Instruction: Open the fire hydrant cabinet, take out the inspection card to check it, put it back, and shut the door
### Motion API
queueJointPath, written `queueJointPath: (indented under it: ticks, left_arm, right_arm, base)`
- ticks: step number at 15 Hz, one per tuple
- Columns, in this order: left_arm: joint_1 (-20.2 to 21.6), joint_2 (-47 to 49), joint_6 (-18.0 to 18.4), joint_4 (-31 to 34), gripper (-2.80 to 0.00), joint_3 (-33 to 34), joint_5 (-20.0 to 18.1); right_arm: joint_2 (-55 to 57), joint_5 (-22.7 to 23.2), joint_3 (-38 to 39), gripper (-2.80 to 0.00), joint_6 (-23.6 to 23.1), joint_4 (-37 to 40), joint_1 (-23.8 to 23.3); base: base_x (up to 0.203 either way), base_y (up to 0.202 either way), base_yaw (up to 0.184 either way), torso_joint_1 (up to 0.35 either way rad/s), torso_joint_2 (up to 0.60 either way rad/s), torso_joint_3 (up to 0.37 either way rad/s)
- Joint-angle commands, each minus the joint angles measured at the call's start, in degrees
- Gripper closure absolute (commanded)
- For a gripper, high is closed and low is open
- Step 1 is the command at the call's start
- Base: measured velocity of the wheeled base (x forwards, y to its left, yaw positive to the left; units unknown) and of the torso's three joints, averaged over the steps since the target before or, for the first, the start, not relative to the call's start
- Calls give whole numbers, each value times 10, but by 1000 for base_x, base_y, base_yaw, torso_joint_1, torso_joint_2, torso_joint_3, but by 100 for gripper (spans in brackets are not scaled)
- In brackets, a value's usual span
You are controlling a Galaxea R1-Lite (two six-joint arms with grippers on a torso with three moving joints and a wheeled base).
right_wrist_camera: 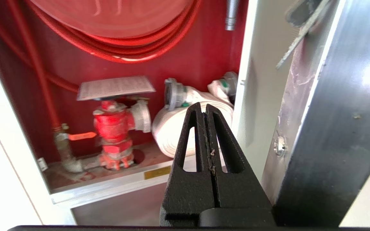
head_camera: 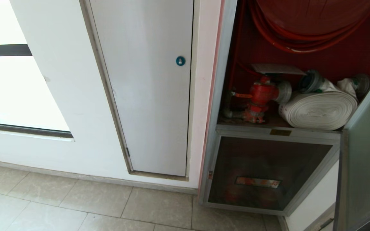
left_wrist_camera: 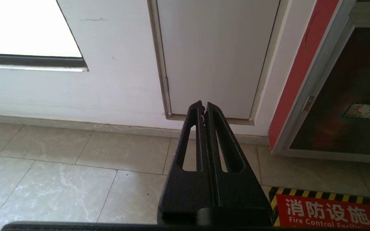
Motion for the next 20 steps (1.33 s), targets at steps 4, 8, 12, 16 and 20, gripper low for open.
queueJointPath:
  ticks: [4, 8, 12, 16, 20]
  left_arm:
    - [0, 0, 0, 0, 0, 0, 0]
    - [0, 0, 0, 0, 0, 0, 0]
    - [0, 0, 0, 0, 0, 0, 0]
    - [0, 0, 0, 0, 0, 0, 0]
    - [0, 0, 0, 0, 0, 0, 0]
  right_arm:
    - [-5, 9, -4, 0, -2, -5, 1]
    - [-11, 27, -5, 0, -2, -4, 1]
    - [-31, 40, 0, 0, -1, -3, 1]
    - [-52, 43, 4, 0, -3, -1, 1]
    - [-71, 54, 13, 0, -4, 0, 2]
  base:
    - [0, 0, 0, 0, 0, 0]
    - [0, 0, 0, 0, 0, 0]
    - [0, 0, 0, 0, 0, 0]
    - [0, 0, 0, 0, 0, 0]
    - [0, 0, 0, 0, 0, 0]
